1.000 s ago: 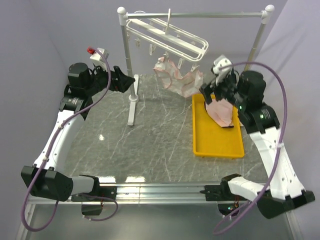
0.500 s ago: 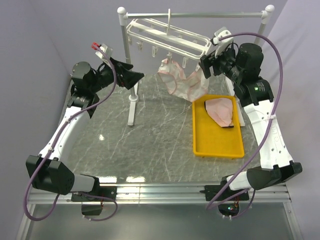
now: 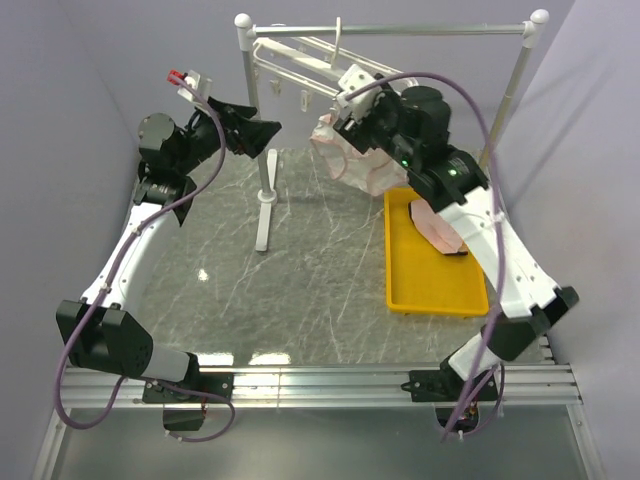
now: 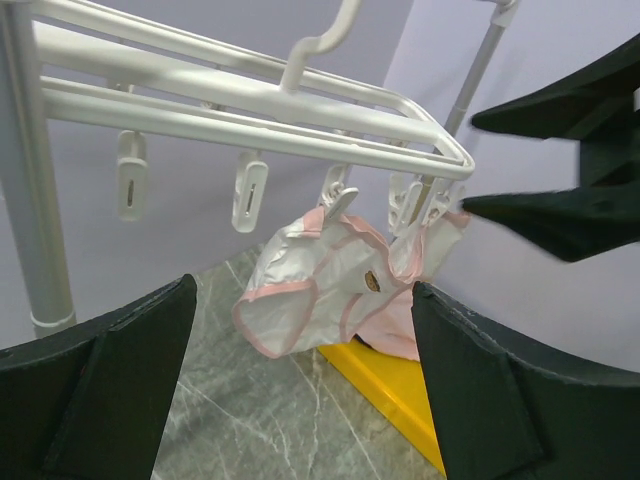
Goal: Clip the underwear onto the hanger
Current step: Open the clamp at the hanger.
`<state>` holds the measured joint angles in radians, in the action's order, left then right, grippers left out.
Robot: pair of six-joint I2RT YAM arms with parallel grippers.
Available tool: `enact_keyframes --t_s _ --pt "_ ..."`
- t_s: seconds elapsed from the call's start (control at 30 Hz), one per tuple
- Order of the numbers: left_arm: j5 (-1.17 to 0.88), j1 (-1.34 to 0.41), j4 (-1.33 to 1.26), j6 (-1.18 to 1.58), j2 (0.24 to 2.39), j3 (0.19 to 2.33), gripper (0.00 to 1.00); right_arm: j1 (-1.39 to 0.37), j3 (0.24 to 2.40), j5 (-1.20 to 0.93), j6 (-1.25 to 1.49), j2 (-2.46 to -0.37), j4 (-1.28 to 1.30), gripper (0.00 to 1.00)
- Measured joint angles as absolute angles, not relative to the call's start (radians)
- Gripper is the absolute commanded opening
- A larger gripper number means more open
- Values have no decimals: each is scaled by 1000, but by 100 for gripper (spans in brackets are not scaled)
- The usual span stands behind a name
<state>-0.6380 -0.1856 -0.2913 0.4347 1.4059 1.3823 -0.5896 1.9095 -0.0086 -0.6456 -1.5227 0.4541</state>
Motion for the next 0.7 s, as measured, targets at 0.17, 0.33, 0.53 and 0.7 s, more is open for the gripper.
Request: enact_keyframes --t_s 0.17,0.33,0.53,0.7 --pt "-630 -173 -303 463 1406 1382 95 -609 1909 88 -732 -1623 421 71" --pt "-625 -167 -306 468 1406 1383 95 -633 1909 138 -811 -1666 389 68" --pt "-619 -164 -306 469 1406 1386 96 -604 1914 179 -881 -1721 338 58" --pt "-609 -162 -305 466 1412 1401 95 -550 1913 202 -929 -1731 310 30"
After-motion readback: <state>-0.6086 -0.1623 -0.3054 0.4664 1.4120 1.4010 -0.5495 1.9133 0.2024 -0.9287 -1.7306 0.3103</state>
